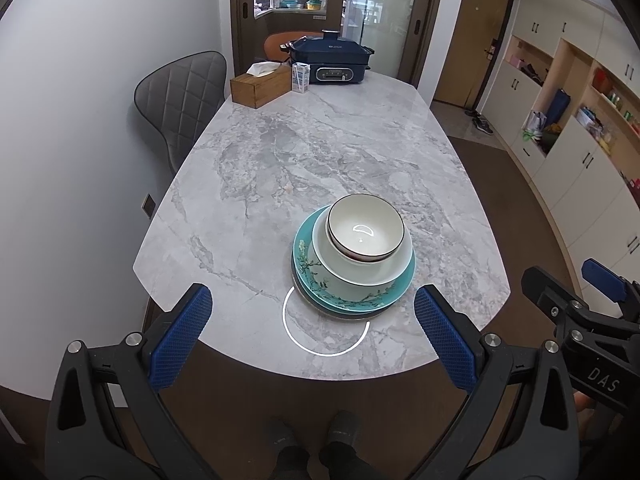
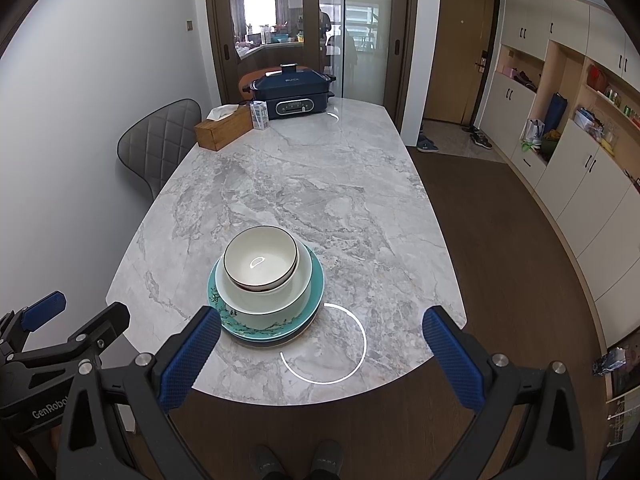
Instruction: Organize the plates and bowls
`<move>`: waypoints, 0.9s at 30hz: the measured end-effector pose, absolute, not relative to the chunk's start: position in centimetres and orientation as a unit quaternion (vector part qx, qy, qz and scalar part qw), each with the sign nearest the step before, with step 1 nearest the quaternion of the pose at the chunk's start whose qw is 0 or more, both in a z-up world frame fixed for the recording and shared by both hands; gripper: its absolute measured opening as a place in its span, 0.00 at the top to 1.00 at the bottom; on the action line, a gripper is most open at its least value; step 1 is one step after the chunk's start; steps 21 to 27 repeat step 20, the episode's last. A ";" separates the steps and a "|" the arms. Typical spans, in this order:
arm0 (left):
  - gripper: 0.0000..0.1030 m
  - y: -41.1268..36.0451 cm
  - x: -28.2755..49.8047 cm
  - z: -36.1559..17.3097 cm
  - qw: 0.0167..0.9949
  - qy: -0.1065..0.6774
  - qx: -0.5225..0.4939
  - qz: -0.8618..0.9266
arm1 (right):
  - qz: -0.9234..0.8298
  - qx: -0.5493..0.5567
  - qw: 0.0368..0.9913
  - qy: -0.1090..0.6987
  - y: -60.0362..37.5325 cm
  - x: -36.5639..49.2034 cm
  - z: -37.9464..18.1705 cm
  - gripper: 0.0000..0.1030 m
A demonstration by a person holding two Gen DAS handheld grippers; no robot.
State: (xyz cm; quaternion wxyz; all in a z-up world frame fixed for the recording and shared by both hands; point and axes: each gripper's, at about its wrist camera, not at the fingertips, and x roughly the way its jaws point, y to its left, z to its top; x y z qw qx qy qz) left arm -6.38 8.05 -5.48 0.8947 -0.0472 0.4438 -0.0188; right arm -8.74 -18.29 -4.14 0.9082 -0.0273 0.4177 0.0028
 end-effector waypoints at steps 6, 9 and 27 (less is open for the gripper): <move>0.00 8.1 -6.0 -5.5 0.896 0.441 -0.049 -0.021 | 0.000 -0.027 0.908 0.418 -18.2 -8.8 -4.2 0.00; 0.00 8.1 -5.8 -5.6 0.896 0.441 -0.051 -0.022 | 0.000 -0.027 0.908 0.418 -18.1 -8.8 -4.2 0.00; 0.00 8.1 -5.8 -5.6 0.896 0.441 -0.049 -0.023 | -0.001 -0.026 0.908 0.419 -18.3 -8.9 -4.4 0.00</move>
